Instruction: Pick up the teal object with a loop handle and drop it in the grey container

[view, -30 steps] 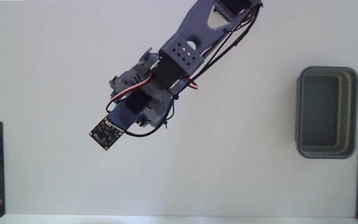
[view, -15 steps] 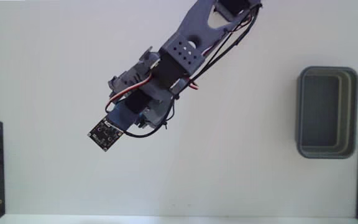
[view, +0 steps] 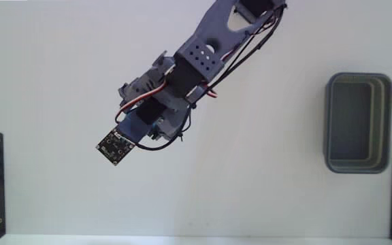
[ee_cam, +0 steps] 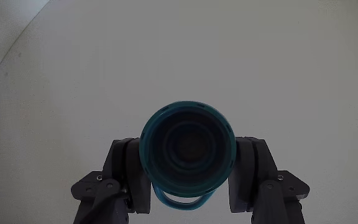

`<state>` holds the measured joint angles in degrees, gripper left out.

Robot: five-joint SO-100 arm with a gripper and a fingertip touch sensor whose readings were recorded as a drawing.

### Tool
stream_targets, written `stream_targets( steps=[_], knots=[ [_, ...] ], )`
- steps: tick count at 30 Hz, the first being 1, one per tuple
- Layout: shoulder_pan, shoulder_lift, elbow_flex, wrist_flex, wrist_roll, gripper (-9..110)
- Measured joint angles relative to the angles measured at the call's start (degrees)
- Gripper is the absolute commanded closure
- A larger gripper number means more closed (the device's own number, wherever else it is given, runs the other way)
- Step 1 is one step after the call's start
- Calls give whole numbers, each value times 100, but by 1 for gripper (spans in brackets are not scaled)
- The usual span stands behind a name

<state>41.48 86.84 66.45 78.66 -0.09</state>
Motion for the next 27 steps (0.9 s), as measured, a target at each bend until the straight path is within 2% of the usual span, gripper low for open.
stream_targets(
  steps=[27],
  knots=[
    [-149, 0, 0, 0, 9, 38]
  ],
)
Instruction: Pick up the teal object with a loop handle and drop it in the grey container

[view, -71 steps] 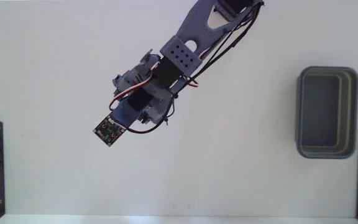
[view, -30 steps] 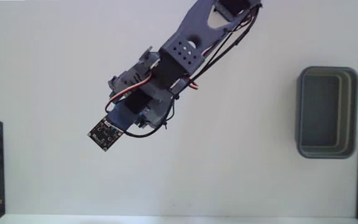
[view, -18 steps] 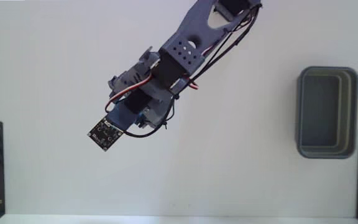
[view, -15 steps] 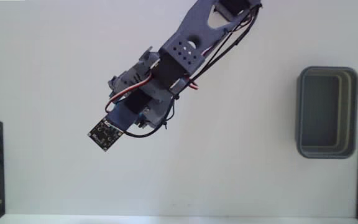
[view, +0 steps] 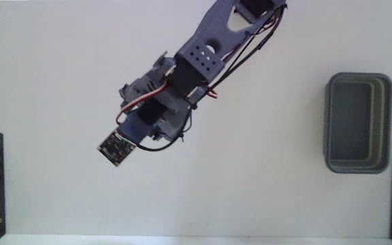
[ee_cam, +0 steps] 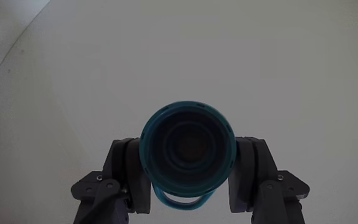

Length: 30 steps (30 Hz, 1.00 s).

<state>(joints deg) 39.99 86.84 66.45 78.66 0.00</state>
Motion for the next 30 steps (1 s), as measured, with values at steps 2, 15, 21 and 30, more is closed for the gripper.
stream_targets(
  steps=[2, 15, 21, 30],
  knots=[
    [-114, 0, 0, 0, -9, 38],
    [-1239, 0, 0, 105, 0, 38],
    [-1969, 0, 0, 114, -9, 38],
    [-3155, 0, 0, 114, -9, 38]
  ],
)
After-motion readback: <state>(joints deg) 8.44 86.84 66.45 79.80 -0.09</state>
